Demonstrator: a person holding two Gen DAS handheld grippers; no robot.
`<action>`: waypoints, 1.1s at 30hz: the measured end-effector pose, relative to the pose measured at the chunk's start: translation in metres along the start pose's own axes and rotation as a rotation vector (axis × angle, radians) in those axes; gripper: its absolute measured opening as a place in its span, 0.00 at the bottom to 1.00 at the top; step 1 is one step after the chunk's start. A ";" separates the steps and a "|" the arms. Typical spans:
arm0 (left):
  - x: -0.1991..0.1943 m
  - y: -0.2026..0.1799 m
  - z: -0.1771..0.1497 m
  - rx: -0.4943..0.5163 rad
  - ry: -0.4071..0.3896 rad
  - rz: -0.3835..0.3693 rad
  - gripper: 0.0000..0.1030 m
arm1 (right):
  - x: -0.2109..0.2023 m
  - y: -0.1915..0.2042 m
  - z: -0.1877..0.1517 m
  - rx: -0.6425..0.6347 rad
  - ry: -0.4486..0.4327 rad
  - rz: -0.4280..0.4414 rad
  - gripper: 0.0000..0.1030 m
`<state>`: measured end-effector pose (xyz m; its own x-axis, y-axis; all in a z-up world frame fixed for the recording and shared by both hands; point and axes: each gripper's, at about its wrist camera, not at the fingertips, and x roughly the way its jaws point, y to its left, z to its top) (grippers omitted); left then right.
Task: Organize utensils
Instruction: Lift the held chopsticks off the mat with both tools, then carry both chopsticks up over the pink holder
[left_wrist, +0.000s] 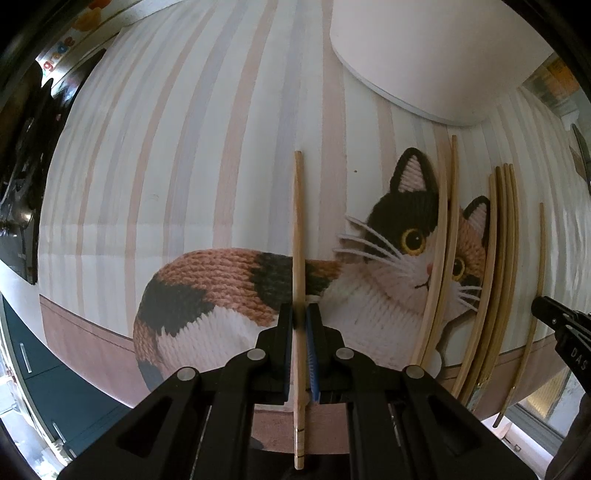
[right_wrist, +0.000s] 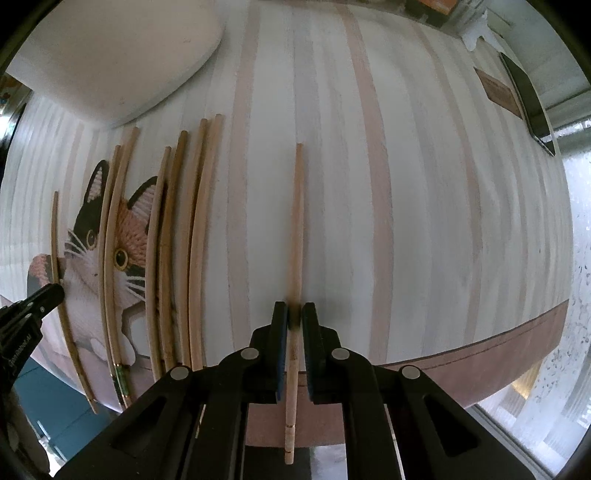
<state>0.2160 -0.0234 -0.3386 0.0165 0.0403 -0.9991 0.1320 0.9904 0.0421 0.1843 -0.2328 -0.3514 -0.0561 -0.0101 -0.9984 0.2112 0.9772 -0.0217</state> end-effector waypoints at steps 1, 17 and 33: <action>0.000 0.001 -0.001 0.001 0.001 0.001 0.05 | 0.000 0.000 0.002 0.005 -0.004 0.002 0.08; -0.086 0.025 0.000 -0.052 -0.240 0.048 0.04 | -0.063 -0.015 -0.005 0.105 -0.200 0.105 0.07; -0.248 0.048 -0.002 -0.111 -0.602 -0.042 0.04 | -0.198 -0.019 -0.001 0.134 -0.560 0.230 0.06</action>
<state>0.2167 0.0148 -0.0888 0.5751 -0.0486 -0.8167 0.0411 0.9987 -0.0305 0.1901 -0.2492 -0.1530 0.5184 0.0528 -0.8535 0.2796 0.9328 0.2275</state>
